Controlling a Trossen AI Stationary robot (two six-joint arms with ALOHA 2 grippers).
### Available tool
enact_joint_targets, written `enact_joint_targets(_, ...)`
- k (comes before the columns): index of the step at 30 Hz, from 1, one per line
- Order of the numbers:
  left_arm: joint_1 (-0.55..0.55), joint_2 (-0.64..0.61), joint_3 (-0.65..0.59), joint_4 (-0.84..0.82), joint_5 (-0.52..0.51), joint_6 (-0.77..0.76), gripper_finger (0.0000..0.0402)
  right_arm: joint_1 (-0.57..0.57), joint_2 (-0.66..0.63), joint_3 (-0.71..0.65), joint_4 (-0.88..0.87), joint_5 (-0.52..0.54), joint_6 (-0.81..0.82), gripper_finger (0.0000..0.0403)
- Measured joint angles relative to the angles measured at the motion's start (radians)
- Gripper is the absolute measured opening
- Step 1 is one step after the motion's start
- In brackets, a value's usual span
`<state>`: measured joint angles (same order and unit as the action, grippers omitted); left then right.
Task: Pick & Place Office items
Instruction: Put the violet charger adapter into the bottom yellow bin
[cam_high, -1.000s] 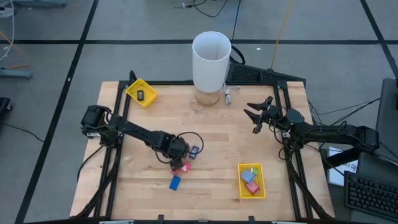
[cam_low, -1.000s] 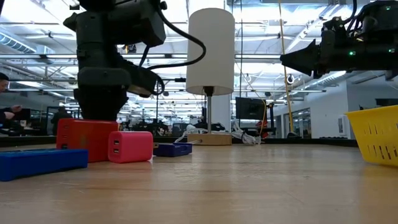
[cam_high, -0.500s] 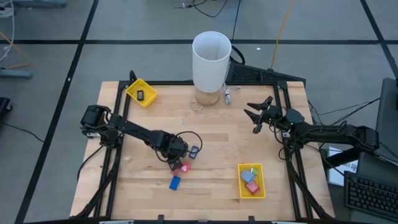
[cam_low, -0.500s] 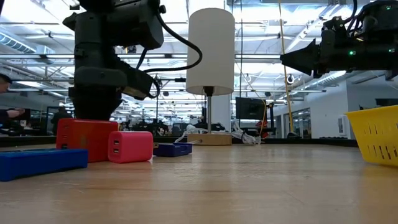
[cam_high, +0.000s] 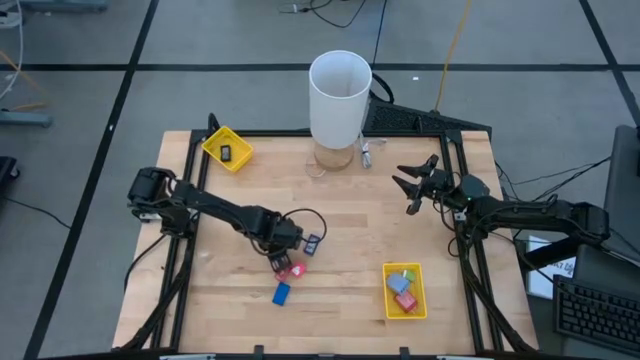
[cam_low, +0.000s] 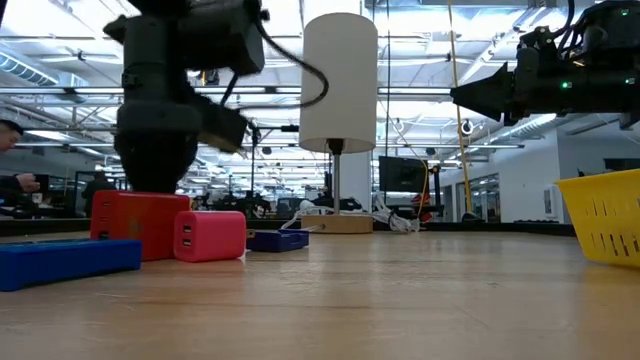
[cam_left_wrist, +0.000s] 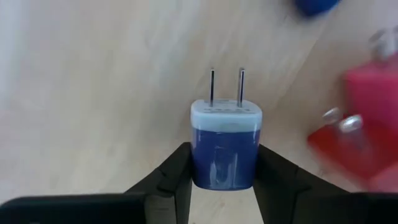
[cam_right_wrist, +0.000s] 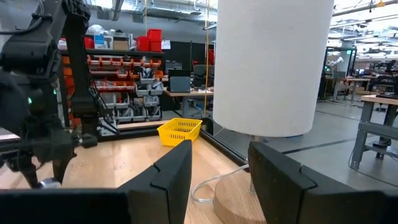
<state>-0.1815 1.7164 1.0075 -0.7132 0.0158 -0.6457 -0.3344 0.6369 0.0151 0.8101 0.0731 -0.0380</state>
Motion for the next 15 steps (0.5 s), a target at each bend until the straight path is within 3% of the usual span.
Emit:
enact_joint_targets(5, -0.016, -0.09, 0.029, 0.064, -0.135, 0.057, 0.013, 0.0, 0.003, 0.0, 0.001, 0.001, 0.0, 0.0146)
enact_joint_targets(9, -0.03, -0.151, 0.031, 0.254, -0.226, 0.175, 0.013, 0.003, 0.016, 0.0, 0.001, -0.006, -0.001, 0.0146)
enact_joint_targets(15, -0.02, -0.152, 0.031, 0.562, -0.219, 0.392, 0.013, 0.041, 0.077, 0.037, 0.0, -0.171, -0.008, 0.0146)
